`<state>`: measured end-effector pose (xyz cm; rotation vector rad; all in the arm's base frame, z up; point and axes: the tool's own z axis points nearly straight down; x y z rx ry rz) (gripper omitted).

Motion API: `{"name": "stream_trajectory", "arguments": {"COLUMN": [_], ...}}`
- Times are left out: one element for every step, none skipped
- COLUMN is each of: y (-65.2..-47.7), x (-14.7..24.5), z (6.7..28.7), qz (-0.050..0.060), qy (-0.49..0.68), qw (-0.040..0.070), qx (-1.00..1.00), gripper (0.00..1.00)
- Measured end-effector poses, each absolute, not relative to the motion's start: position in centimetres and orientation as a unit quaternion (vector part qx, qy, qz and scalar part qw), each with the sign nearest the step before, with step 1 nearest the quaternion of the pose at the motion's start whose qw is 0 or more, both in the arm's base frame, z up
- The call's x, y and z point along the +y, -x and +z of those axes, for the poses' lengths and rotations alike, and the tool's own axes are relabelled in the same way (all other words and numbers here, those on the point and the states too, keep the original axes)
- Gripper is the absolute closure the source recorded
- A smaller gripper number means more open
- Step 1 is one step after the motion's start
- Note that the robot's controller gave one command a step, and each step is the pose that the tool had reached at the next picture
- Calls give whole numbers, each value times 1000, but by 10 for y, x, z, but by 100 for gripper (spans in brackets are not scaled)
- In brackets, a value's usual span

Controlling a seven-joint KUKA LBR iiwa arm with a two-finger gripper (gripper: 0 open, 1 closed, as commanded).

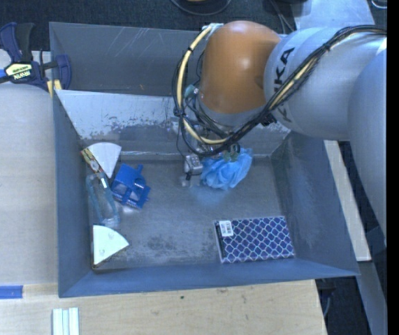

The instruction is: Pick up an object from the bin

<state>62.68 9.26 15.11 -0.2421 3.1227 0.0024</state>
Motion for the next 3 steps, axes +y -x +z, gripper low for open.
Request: {"name": "stream_trajectory", "arguments": {"y": [-623, -627, -621], "x": [50, 38, 23], "z": [231, 154, 181], "qz": [-1, 1, -2], "qy": [-31, 49, 63], "qw": [8, 5, 12], "qx": [1000, 999, 998], "gripper": [0, 0, 0]}}
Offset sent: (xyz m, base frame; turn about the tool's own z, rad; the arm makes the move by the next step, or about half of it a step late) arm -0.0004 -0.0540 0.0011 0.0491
